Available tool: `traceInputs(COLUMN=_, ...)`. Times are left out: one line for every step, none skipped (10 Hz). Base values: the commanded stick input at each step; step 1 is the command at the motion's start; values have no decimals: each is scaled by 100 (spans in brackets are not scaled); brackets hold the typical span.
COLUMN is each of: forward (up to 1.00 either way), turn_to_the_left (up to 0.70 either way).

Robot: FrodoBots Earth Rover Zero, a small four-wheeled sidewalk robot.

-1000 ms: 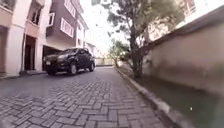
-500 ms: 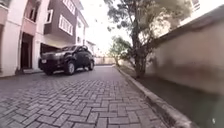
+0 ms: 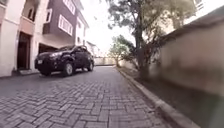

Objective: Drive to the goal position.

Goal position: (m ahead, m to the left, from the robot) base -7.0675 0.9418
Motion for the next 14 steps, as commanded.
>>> traceInputs(forward=70, turn_to_the_left=0)
traceInputs(forward=70, turn_to_the_left=0)
traceInputs(forward=70, turn_to_the_left=0)
traceInputs(forward=70, turn_to_the_left=0)
traceInputs(forward=70, turn_to_the_left=0)
traceInputs(forward=70, turn_to_the_left=0)
traceInputs(forward=70, turn_to_the_left=0)
traceInputs(forward=70, turn_to_the_left=0)
traceInputs(forward=70, turn_to_the_left=0)
traceInputs(forward=70, turn_to_the_left=0)
traceInputs(forward=70, turn_to_the_left=0)
traceInputs(forward=70, turn_to_the_left=0)
traceInputs(forward=70, turn_to_the_left=0)
traceInputs(forward=70, turn_to_the_left=0)
